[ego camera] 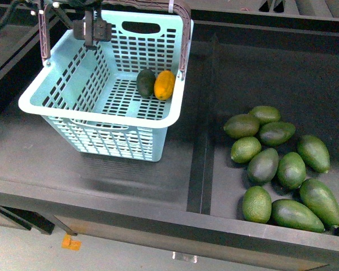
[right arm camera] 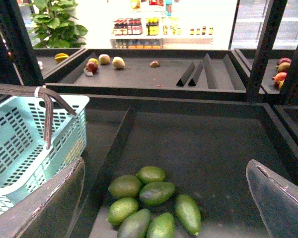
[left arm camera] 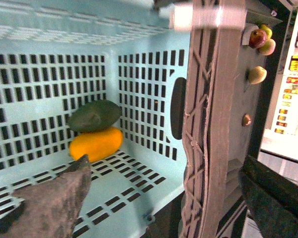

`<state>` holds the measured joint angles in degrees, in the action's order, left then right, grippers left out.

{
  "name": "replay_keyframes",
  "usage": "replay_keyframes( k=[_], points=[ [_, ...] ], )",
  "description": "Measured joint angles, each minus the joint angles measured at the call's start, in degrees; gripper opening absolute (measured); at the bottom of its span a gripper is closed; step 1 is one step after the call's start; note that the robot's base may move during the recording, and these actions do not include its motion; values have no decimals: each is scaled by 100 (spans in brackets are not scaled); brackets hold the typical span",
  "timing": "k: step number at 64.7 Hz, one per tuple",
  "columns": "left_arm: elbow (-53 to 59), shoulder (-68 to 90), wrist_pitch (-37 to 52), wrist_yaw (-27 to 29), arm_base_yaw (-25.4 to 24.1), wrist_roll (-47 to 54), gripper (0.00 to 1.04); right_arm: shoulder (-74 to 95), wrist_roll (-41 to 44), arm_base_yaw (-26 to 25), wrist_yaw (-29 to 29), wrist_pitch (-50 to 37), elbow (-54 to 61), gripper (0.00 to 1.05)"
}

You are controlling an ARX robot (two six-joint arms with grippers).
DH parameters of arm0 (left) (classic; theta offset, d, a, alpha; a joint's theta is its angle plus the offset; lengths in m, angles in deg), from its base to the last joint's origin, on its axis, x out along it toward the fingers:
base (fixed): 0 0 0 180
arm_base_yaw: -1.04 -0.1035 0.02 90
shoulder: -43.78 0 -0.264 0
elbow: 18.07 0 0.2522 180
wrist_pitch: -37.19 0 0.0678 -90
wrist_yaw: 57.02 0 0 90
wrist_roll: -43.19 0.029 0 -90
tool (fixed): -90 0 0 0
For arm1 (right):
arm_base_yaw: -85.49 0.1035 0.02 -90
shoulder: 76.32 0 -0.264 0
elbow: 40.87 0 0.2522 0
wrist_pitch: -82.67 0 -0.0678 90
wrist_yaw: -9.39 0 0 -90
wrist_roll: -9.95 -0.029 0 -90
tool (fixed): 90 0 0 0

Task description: Pick mango and avocado into basket

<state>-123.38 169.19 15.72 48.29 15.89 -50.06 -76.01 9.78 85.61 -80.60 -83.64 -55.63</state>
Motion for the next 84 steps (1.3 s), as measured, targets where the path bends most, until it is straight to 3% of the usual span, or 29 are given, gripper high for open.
replay_keyframes(
  k=[10, 15, 18, 22, 29, 30, 40, 47, 53, 65, 84],
  points=[
    [588, -667, -33, 59, -136, 492, 96, 0, 0, 0, -2, 0, 0, 96],
    [2186, -863, 3429, -376, -232, 3403, 76, -2, 0, 0, 0, 0, 0, 96],
    [3547, -1307, 5554, -511, -332, 5838, 60, 0, 0, 0, 7, 0, 0, 96],
    [4636, -2114, 6778, -632, -535, 7971, 41, -2, 0, 0, 2, 0, -2, 96],
    [6041, -2830, 7434, -831, -778, 9031, 7, -2, 0, 0, 0, 0, 0, 96],
    [6214, -2894, 7458, -868, -796, 9066, 2, -2, 0, 0, 0, 0, 0, 96],
    [7508, -4175, 7460, -1091, -1038, 9217, 2, -2, 0, 0, 0, 0, 0, 96],
    [8140, -5108, 7119, -1506, -1331, 9239, 2, -2, 0, 0, 0, 0, 0, 96],
    [8500, -5886, 6693, -1517, -1462, 9241, 2, -2, 0, 0, -2, 0, 0, 96],
    [8811, -6916, 5976, -1532, -1464, 9243, 2, -2, 0, 0, 0, 0, 0, 96],
    [9066, -9090, 4140, -1530, -1464, 9256, 2, -2, 0, 0, 0, 0, 0, 96]
  ],
)
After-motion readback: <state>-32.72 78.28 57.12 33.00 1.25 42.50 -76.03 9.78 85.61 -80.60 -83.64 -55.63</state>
